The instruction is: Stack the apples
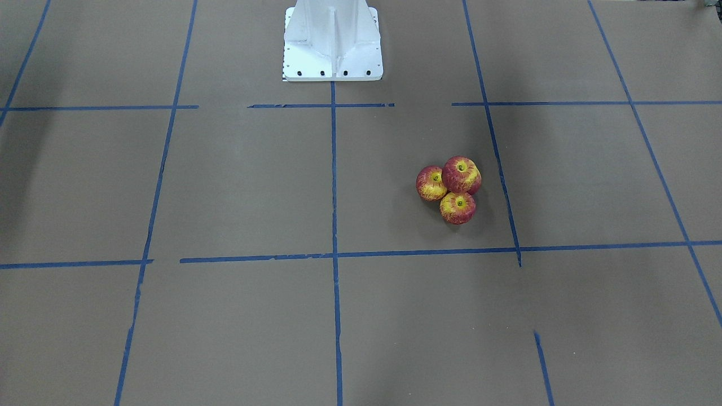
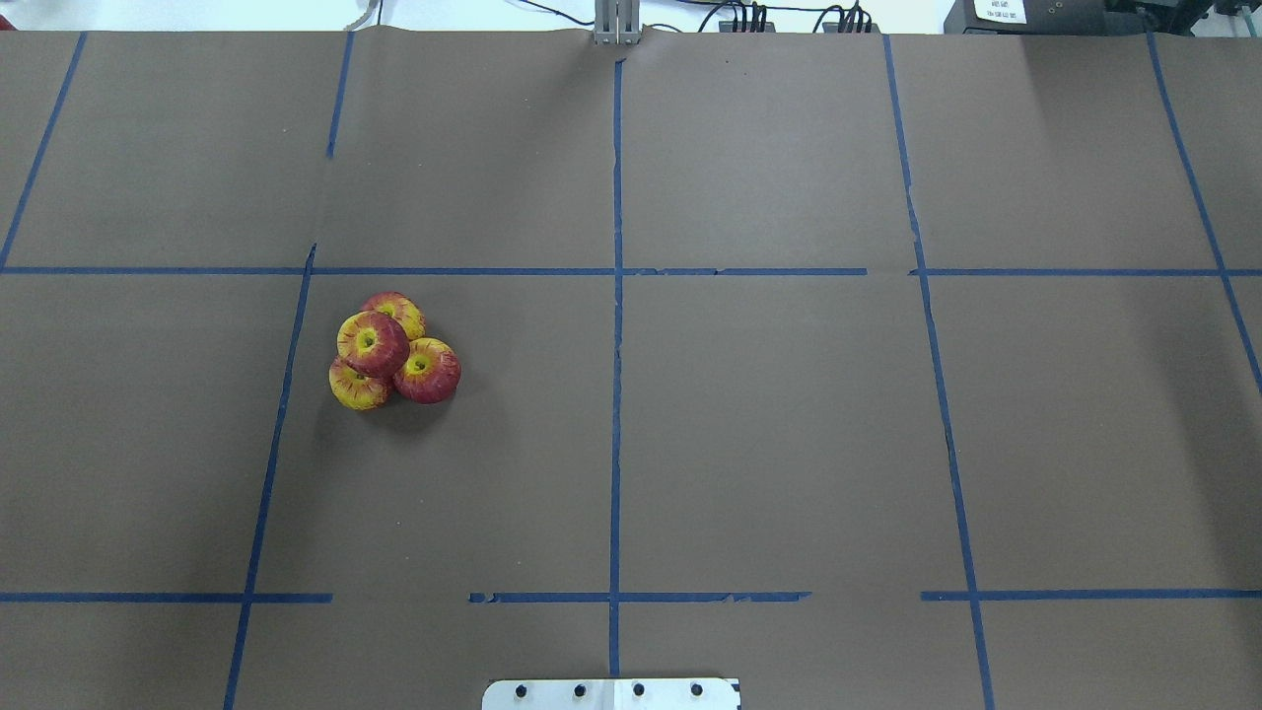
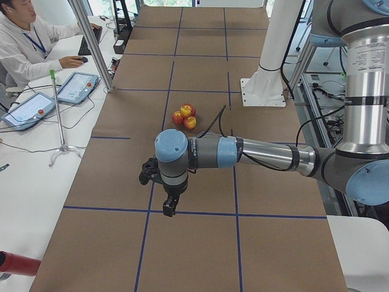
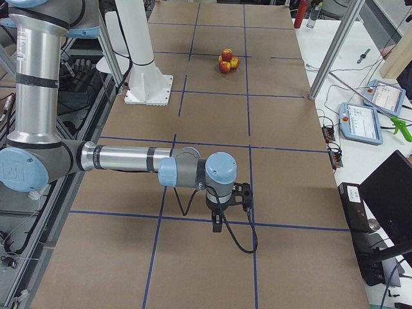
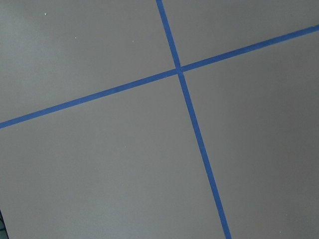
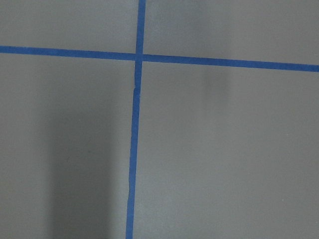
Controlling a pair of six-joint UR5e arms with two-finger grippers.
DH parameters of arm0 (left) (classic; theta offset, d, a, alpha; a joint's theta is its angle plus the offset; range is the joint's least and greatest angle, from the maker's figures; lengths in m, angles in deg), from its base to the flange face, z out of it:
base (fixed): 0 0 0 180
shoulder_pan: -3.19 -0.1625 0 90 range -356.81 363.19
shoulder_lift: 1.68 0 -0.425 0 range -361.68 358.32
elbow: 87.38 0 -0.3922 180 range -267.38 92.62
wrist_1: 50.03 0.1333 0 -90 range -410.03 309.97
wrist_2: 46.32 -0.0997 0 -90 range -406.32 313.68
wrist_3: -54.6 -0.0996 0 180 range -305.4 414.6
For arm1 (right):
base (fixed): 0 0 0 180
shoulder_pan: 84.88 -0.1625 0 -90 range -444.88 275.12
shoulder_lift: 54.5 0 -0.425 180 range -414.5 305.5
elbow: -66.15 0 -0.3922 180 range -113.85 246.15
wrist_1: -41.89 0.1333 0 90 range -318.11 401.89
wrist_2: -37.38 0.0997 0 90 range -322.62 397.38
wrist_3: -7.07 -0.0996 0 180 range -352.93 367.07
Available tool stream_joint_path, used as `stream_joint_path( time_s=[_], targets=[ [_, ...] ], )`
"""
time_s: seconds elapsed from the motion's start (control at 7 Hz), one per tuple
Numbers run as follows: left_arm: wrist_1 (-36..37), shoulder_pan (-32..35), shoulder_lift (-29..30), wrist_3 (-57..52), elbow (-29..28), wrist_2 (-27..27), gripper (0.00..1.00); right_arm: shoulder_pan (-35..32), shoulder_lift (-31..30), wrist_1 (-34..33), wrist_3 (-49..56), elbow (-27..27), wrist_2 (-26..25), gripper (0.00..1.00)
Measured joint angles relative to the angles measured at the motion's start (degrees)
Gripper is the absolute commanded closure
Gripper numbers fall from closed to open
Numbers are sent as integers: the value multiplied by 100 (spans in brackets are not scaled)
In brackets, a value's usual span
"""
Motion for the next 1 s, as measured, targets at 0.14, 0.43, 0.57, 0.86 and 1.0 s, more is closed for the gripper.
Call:
stream_joint_path(
  time_s=[0.14, 0.43, 0.57, 0.86, 1.0],
  targets=[
    [-2, 4, -1, -2, 6, 1, 0, 0, 0, 0, 0, 0, 0, 0],
    [-7, 25, 9, -5, 21, -7, 0, 0, 0, 0, 0, 0, 0, 0],
    [-6, 86, 26, -9, 43, -21, 0, 0, 0, 0, 0, 0, 0, 0],
    [-8, 301, 89, -12, 85, -62, 0, 0, 0, 0, 0, 0, 0, 0],
    [-5, 373, 92, -12, 151, -72, 0, 0, 0, 0, 0, 0, 0, 0]
  ],
)
